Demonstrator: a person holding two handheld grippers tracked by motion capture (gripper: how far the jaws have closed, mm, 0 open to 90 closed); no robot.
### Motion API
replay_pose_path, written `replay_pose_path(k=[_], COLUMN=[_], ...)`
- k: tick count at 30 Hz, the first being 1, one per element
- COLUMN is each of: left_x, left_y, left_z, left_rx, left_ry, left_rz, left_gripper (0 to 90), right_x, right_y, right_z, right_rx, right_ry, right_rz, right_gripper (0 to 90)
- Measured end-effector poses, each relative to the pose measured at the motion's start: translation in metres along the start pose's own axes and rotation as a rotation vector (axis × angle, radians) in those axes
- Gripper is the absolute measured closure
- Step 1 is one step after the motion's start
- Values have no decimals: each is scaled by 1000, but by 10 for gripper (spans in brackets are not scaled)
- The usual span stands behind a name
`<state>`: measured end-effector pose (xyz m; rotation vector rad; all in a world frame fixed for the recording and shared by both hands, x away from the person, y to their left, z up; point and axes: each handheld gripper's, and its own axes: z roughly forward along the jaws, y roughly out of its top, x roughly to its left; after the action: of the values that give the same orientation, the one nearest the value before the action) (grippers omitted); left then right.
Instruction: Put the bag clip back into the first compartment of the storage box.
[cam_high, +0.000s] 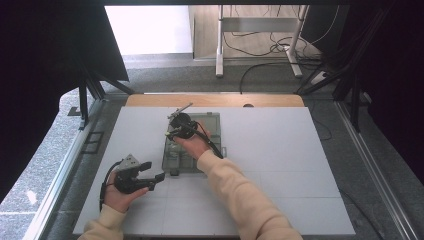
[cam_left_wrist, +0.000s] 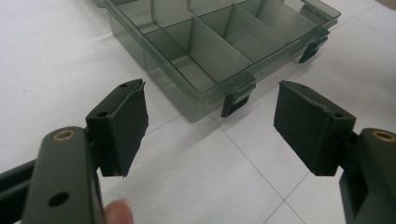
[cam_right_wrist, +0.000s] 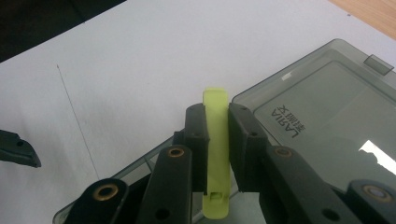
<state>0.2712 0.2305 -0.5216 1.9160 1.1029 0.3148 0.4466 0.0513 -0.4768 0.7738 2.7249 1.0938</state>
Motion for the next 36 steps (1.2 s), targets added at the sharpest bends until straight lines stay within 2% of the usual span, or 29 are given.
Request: replay_pose_path(k=[11, 12, 14, 16, 19, 24, 31, 36], left_x=[0, 0, 0, 0, 0, 0, 0, 0], left_y=[0, 0, 0, 0, 0, 0, 0, -1], left_z=[0, 1, 0, 0, 0, 0, 0, 0], left_rx=[4, 5, 3, 3, 2, 1, 0, -1], left_ry=[-1, -2, -2, -2, -2, -2, -2, -1], left_rz=[2, 2, 2, 1, 2, 1, 0, -4], left_gripper=[266, 266, 267, 267, 267, 267, 267, 266], right_x=[3, 3, 4, 6, 6, 3, -5, -11], right_y=[0, 0, 0, 0, 1, -1, -12, -20], right_z=[5, 5, 6, 4, 1, -4, -11, -24], right_rx=[14, 17, 15, -2, -16, -25, -40, -56], right_ry=[-9, -14, -32, -73, -86, -72, -38, -26], right_rz=[-1, -5, -7, -19, -10, -1, 38, 61], right_gripper=[773, 756, 615, 504, 405, 349, 305, 281])
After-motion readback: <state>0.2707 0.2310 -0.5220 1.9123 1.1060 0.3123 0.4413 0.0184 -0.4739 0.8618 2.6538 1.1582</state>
